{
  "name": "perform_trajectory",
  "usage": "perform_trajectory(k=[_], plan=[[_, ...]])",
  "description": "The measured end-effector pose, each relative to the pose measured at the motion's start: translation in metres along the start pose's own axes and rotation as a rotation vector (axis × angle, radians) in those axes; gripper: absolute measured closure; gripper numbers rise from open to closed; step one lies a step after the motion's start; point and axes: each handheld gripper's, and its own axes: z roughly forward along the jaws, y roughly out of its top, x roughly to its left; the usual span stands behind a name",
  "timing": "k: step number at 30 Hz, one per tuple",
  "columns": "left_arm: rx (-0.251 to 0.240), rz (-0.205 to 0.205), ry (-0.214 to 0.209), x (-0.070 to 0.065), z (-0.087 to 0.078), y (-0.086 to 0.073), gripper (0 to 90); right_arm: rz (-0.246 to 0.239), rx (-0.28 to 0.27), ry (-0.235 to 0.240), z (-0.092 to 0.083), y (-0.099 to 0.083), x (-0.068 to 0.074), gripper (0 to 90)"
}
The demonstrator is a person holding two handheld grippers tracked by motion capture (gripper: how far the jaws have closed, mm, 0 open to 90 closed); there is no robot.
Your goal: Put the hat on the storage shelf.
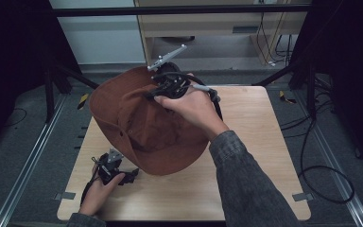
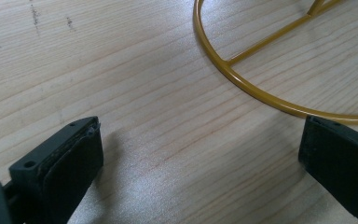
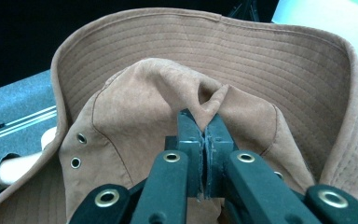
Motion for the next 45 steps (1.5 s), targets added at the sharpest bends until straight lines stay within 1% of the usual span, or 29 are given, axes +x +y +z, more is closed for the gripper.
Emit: perform_trajectory(k=[12,22,27,34,41,45], plan=[[0.001,0.001,0.001,0.0,0.0,0.0,0.0,0.008,0.01,0.009,0.008,-0.005,-0.001,87.7],[0.0,-0.001,0.0,0.0,0.0,0.0,0.0,0.007,0.015,0.008,0.009,-0.005,-0.001,87.4],[0.0,-0.001,0.001,0.0,0.0,0.0,0.0,0.012,0.027,0.006,0.01,-0.007,-0.003,87.3],[-0.001,-0.001,0.0,0.0,0.0,0.0,0.0,0.017,0.027,0.014,0.014,-0.008,-0.003,87.2],[0.002,0.002,0.0,0.0,0.001,0.001,0.0,0.028,0.023,0.014,0.012,-0.013,-0.007,87.2],[0.002,0.002,0.001,0.0,0.001,0.001,0.0,0.03,0.019,0.021,0.011,-0.016,-0.006,87.1]])
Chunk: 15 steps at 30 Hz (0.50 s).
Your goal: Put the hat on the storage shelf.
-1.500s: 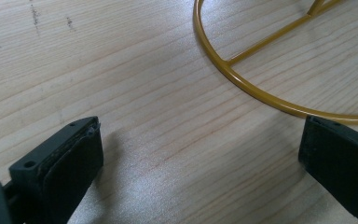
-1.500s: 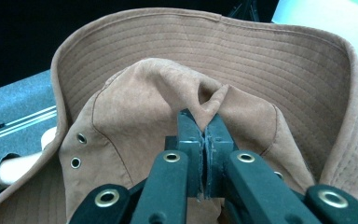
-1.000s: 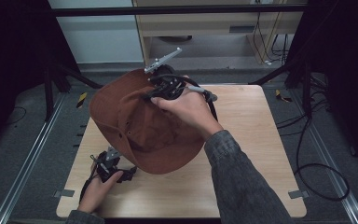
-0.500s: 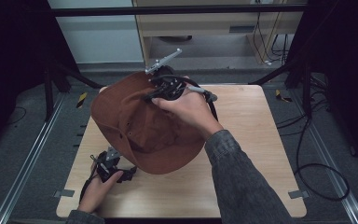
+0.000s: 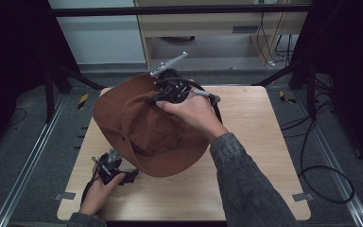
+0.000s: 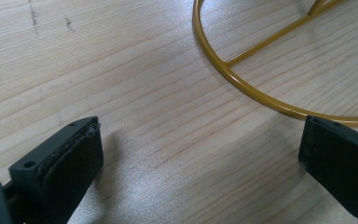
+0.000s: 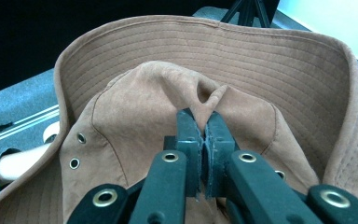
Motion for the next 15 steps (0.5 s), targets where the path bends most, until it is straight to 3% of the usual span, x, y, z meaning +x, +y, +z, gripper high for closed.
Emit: perform_trajectory(k=[15], plan=[[0.0,0.0,0.002,-0.0001,0.0001,0.0,0.0,-0.011,-0.01,-0.002,0.0004,0.0001,0.0045,78.3]])
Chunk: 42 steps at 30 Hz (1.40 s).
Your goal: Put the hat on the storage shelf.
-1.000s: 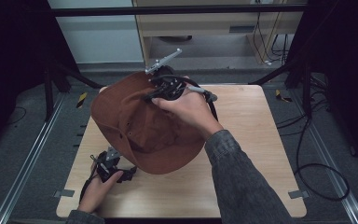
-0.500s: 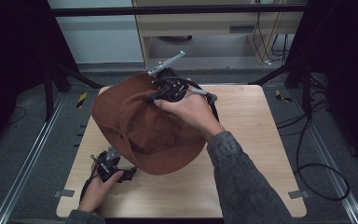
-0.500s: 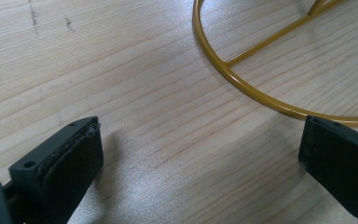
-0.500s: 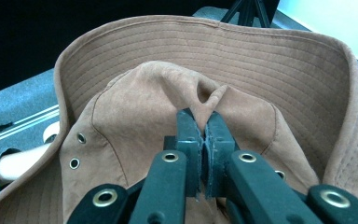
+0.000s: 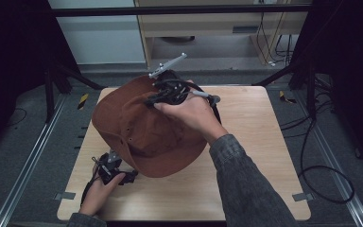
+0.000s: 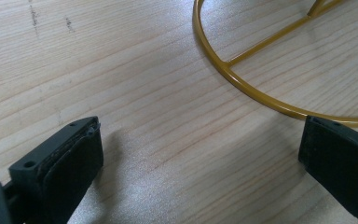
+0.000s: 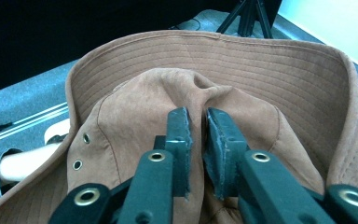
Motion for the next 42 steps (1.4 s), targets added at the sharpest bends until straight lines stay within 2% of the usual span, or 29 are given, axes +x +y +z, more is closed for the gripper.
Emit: perform_trajectory(k=[5,11,15,23,27,31,37,42], plan=[[0.0,0.001,-0.001,0.0,0.0,0.0,0.0,-0.002,-0.007,0.0,0.0,-0.001,0.001,73.3],[0.0,0.001,-0.001,0.0,0.0,0.0,0.0,-0.005,-0.017,-0.009,-0.003,0.0,0.003,61.8],[0.0,0.001,-0.003,0.0,0.0,0.0,0.0,-0.012,-0.024,-0.035,-0.007,-0.001,0.005,50.0],[0.0,0.001,-0.003,0.0,0.0,0.0,0.0,-0.015,-0.029,-0.066,-0.015,-0.002,0.005,38.9],[0.0,0.001,-0.003,0.0,0.0,0.0,0.0,-0.005,-0.035,-0.083,-0.02,-0.003,0.004,30.0],[0.0,0.001,-0.003,0.0,0.0,0.0,0.0,0.001,-0.05,-0.109,-0.032,-0.007,0.001,20.4],[0.001,0.004,-0.004,0.0,0.0,0.0,0.0,0.026,-0.097,-0.172,-0.06,-0.02,-0.01,9.7],[0.001,0.004,-0.004,0.0,0.0,0.0,0.0,0.054,-0.135,-0.226,-0.09,-0.042,-0.022,8.2]])
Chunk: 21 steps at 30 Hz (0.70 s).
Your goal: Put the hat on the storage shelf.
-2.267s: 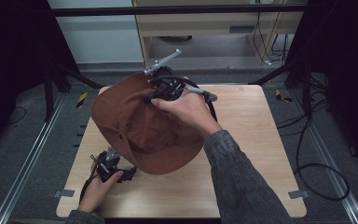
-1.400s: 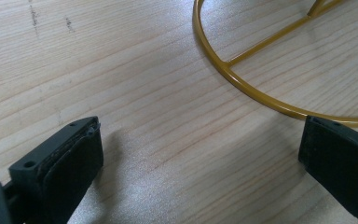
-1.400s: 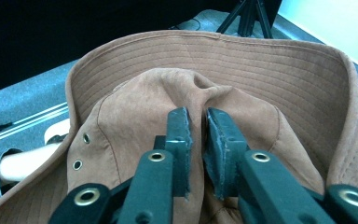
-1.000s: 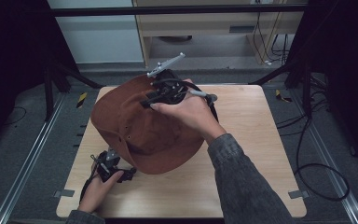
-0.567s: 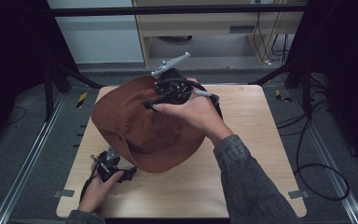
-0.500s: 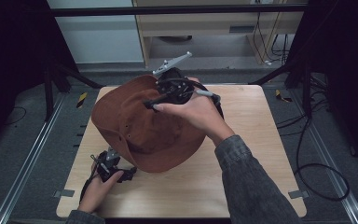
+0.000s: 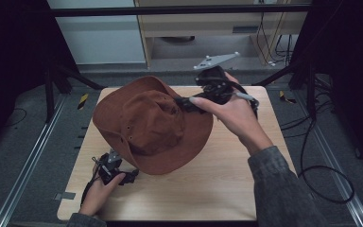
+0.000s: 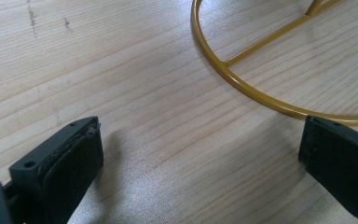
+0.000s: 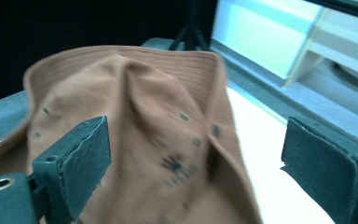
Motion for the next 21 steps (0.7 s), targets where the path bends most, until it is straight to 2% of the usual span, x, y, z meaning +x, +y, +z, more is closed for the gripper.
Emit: perform_trajectory(k=[7,8,10,11,13,16,21], plan=[[-0.005,0.0,0.001,0.0,0.0,0.0,0.0,0.05,-0.026,-0.097,-0.034,-0.036,-0.026,11.4],[-0.005,-0.001,0.001,0.0,0.0,0.0,0.0,0.064,-0.033,-0.122,-0.04,-0.047,-0.03,12.2],[-0.005,-0.002,0.003,0.0,0.0,0.0,0.0,0.073,-0.036,-0.138,-0.046,-0.057,-0.034,12.5],[-0.005,-0.005,0.001,0.0,0.0,0.0,0.0,0.089,-0.035,-0.163,-0.054,-0.074,-0.039,13.2],[-0.002,-0.001,0.0,0.0,0.0,0.0,0.0,0.093,-0.03,-0.169,-0.056,-0.08,-0.041,13.3],[-0.002,-0.001,0.0,0.0,0.0,0.0,0.0,0.122,-0.029,-0.188,-0.061,-0.105,-0.045,14.1],[-0.001,-0.001,0.0,0.0,0.0,0.0,0.0,0.162,-0.016,-0.206,-0.058,-0.138,-0.051,14.9]])
